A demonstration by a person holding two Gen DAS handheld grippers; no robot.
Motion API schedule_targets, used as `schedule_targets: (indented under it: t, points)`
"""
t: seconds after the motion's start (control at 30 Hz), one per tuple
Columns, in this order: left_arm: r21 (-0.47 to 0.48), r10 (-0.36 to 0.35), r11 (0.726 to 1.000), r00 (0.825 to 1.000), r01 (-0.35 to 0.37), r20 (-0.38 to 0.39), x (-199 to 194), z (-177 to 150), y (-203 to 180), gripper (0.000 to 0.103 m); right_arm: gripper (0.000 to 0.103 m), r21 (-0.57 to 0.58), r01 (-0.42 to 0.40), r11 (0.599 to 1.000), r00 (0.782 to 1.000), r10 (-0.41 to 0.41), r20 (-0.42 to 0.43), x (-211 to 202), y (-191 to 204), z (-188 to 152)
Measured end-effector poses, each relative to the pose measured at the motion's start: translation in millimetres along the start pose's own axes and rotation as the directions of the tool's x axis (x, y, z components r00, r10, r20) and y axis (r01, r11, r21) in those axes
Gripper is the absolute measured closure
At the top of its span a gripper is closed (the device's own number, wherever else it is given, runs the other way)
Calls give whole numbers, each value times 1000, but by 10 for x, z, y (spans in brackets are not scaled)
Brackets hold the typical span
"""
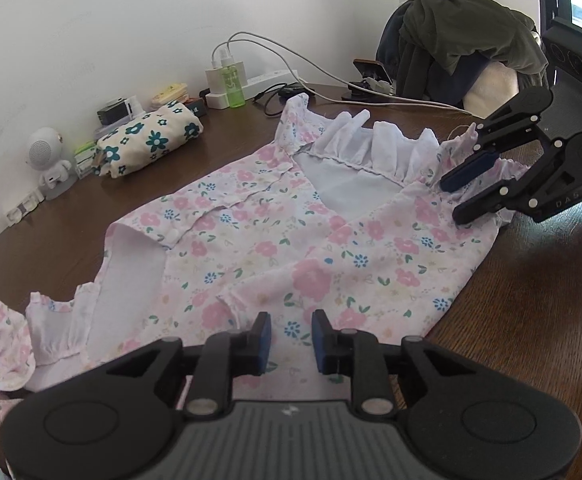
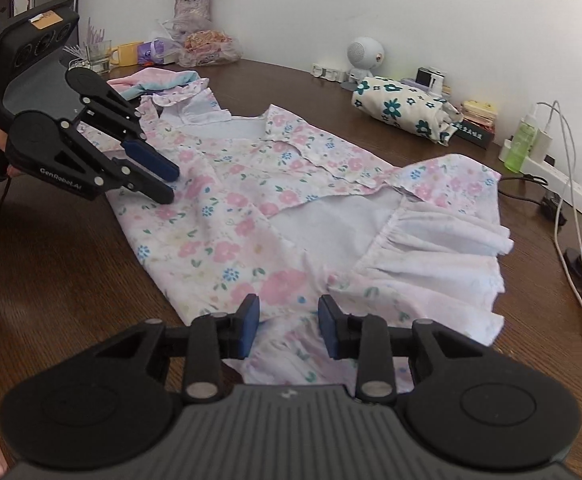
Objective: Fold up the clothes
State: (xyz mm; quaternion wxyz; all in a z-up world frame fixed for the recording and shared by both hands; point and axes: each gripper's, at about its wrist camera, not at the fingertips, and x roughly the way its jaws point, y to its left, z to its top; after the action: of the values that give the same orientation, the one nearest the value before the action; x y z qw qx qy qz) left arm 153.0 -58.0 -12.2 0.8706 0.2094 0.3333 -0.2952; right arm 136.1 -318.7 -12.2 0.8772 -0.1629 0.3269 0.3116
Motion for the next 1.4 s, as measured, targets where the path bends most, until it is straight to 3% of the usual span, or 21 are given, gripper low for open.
schedule_targets:
  t: [0.27, 0.5, 0.6, 0.67, 0.93, 0.97, 1.17, 1.4]
  points:
    - [-60, 50, 997, 999, -50, -9, -127, -158, 158, 79, 69, 96, 86, 992, 996, -86, -3, -317, -425, -355]
    - [-77, 72, 994, 997, -73, -18, -160, -168, 154, 77, 68, 124, 99, 987, 995, -101, 10, -318, -404, -367]
    - [-93, 118, 989, 993, -116, 17, -326, -155, 150, 59, 66, 149, 93, 984, 995, -98, 26, -377, -385, -314]
    - [-111, 149, 984, 987, -141, 64, -510, -168, 159, 36, 57, 185, 81, 979, 992, -97, 80, -487, -349, -270]
    - [-275, 287, 932, 944, -236, 163, -1186, -446, 211, 0, 6, 209, 74, 975, 976, -114, 186, -726, 112, -30]
    - [-308, 304, 920, 938, -244, 165, -1248, -504, 215, 0, 0, 214, 72, 974, 974, -115, 195, -734, 185, -2]
    - [-432, 395, 850, 907, -301, 144, -1544, -880, 197, 0, 0, 279, 46, 959, 966, -113, 231, -659, 554, 109]
    - [-419, 433, 829, 899, -371, 61, -1622, -1240, 346, 0, 0, 309, 27, 951, 971, -99, 219, -405, 889, 246]
